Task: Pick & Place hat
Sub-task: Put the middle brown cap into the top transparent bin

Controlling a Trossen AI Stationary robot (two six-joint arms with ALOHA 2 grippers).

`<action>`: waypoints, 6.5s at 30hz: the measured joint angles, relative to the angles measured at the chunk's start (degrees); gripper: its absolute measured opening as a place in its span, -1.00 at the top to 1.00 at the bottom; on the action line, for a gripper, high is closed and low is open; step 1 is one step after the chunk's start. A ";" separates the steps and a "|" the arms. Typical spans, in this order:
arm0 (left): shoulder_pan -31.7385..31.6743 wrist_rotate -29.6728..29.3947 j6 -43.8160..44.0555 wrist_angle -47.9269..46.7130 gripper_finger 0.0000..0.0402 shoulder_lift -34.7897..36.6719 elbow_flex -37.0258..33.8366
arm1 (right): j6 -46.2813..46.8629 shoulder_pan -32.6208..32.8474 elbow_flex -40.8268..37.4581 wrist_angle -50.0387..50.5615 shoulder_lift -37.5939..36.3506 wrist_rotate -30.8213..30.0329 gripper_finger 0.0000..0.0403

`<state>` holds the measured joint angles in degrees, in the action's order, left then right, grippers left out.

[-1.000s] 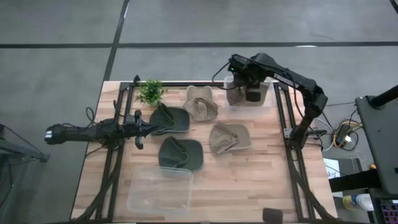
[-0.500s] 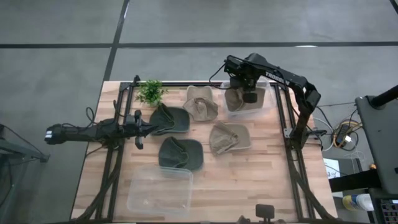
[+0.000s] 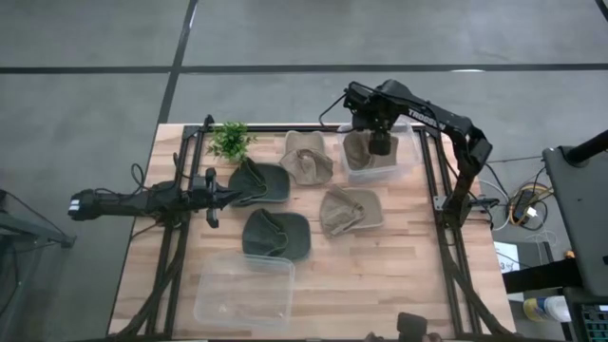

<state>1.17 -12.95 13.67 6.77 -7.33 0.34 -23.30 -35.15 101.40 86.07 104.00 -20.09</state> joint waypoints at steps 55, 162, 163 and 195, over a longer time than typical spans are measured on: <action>-0.04 -11.34 30.15 25.06 1.00 0.02 0.00 | 75.29 50.17 -10.35 -11.09 -14.78 23.25 0.13; -0.02 -19.61 50.53 26.87 1.00 -0.48 5.09 | 56.07 59.38 -55.15 -43.56 -21.26 -4.86 0.30; -0.01 -19.62 50.52 26.86 1.00 -0.48 5.09 | 56.03 59.38 -55.37 -43.64 -21.26 -5.13 0.30; -0.02 -22.56 50.23 26.62 1.00 -0.48 5.01 | 37.95 54.70 -37.50 -34.67 -21.26 -2.64 0.95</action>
<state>1.15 -35.51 63.90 33.39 -7.81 5.34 14.65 19.55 63.89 51.40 82.74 -22.73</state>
